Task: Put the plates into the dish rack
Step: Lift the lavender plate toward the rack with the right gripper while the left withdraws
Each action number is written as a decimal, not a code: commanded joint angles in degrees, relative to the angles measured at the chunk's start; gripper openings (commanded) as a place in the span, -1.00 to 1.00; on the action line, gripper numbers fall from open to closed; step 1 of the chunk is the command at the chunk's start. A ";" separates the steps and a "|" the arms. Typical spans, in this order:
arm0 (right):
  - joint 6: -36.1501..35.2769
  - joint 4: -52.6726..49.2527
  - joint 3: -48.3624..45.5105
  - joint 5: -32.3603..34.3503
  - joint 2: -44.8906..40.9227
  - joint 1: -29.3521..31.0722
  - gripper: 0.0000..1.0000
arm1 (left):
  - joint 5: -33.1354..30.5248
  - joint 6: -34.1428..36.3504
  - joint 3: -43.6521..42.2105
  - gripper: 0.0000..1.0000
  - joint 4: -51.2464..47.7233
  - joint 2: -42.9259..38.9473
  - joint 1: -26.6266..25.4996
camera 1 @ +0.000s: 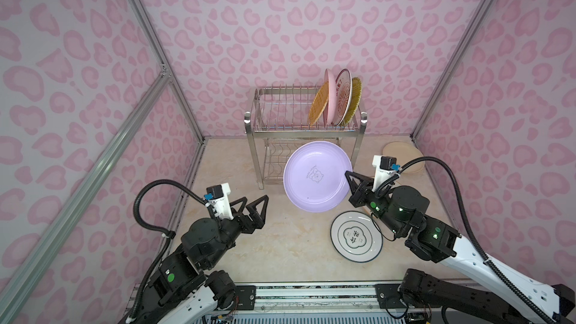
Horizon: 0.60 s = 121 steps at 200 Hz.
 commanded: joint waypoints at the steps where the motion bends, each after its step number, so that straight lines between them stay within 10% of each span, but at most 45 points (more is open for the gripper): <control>1: -5.83 2.44 5.35 3.75 2.97 0.62 -1.00 | -7.13 5.49 1.11 0.95 -6.67 -4.15 -0.06; 121: -30.87 -5.64 68.10 42.30 46.79 3.55 -1.00 | -11.82 11.25 0.26 0.94 -15.25 -7.46 -0.05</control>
